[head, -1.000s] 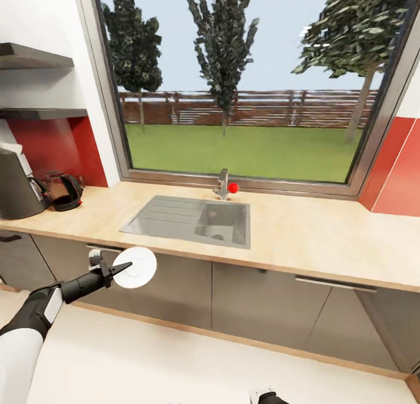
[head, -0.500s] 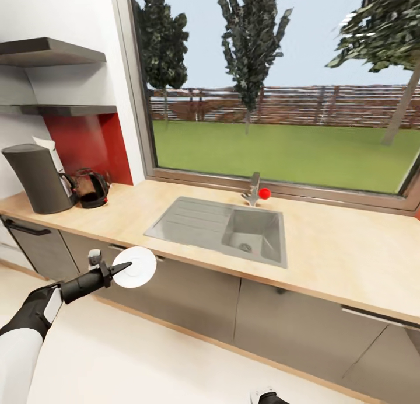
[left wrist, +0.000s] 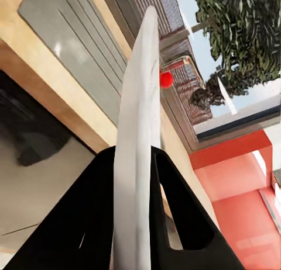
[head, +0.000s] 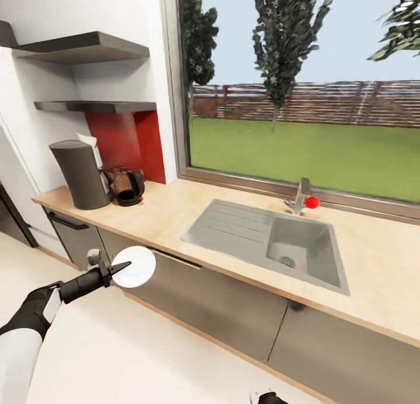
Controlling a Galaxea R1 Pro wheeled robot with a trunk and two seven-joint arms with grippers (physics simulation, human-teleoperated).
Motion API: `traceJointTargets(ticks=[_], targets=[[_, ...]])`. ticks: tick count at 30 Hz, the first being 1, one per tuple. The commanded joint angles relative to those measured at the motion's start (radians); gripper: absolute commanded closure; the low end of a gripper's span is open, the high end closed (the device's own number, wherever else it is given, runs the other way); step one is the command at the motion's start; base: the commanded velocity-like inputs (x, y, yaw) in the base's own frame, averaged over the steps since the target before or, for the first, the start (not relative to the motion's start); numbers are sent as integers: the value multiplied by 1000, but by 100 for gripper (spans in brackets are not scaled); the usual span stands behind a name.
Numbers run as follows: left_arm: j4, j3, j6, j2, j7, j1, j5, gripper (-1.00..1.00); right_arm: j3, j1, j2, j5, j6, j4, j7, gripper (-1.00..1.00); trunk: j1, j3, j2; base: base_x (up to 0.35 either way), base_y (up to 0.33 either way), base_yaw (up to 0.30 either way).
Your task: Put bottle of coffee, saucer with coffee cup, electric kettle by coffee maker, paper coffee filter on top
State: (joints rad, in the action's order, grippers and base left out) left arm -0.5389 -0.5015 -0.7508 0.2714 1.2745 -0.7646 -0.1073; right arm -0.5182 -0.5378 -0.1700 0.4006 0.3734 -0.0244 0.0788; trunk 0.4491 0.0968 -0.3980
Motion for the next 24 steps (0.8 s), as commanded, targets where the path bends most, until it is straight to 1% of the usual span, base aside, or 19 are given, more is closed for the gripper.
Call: traceJointTargets(ticks=[1,7,20,24], targets=[[0,-1,-7,0,0,-1,-2,100,-8,-1,0,11,5,-2,6,-100,1,3,-2,209,288,242],[1,-2,-5,-1,0,-1,-2,100,-8,0,0,11,5,-2,5,-100,1,8,-2,208,288,224],[2,-2,-4,-4,-1,-1,-2,100,-8,1,2,11,5,-2,4,-100,1,9,-2,211,288,25],[2,-3,-4,-3,-1,-1,-6,100,-9,2,0,11,5,-1,3,-100,1,9,-2,211,288,232]])
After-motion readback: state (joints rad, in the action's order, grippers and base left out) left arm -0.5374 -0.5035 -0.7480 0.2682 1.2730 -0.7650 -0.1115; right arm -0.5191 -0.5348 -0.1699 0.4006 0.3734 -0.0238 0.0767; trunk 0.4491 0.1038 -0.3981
